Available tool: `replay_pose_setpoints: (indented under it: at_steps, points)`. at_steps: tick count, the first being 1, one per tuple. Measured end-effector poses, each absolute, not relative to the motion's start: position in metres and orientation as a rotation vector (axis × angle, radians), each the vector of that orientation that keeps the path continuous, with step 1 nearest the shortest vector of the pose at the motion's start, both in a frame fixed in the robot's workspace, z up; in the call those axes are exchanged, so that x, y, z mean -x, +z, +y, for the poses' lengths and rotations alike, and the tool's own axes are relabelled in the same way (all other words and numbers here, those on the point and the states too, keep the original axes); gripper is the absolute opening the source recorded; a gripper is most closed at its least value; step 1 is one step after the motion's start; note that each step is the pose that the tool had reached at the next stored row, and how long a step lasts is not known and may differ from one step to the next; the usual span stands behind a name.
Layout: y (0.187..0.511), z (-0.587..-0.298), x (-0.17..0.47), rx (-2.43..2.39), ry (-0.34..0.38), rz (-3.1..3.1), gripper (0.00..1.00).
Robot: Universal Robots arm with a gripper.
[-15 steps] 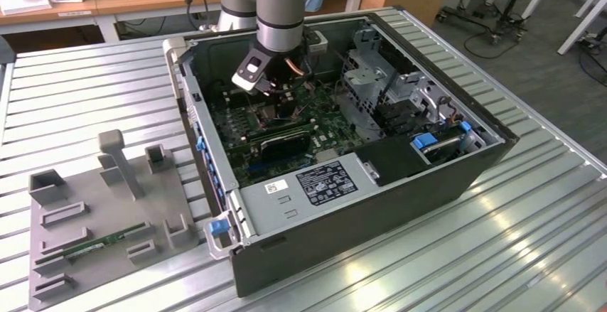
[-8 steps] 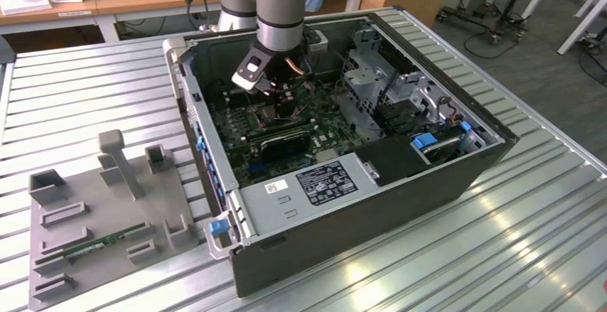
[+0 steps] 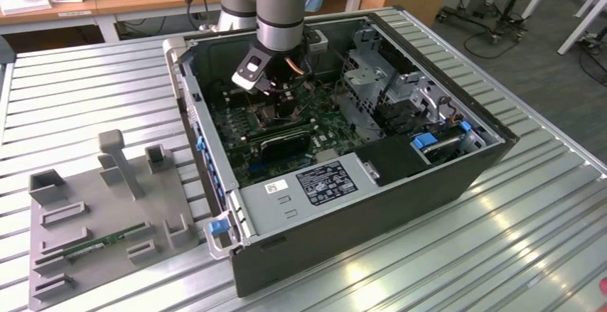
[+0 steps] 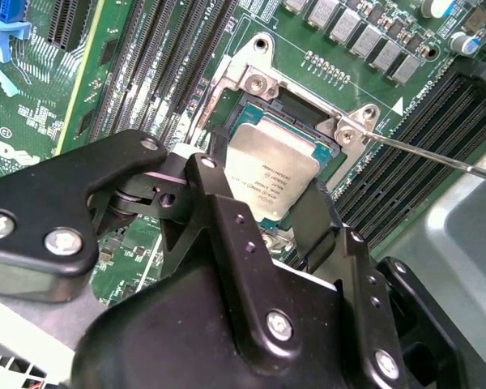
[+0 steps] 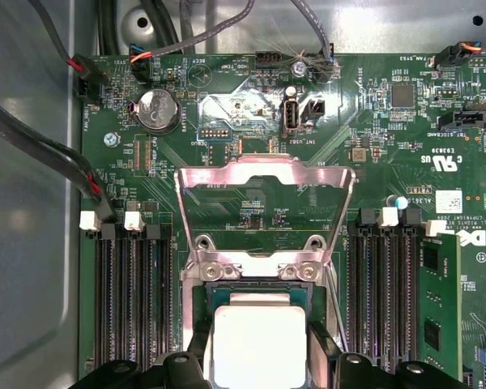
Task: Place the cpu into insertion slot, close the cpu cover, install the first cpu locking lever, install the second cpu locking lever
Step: 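Place the cpu into insertion slot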
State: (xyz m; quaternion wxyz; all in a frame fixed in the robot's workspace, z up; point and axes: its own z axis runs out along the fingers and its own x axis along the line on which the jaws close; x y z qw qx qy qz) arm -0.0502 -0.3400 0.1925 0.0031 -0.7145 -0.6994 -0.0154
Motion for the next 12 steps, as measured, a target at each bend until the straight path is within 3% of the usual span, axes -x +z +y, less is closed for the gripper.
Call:
replay_pose_setpoints:
  at_steps: [12]
  points:
    - [0.1937, -0.3399, 0.0502, 2.24, -0.049, -2.193, 0.54]
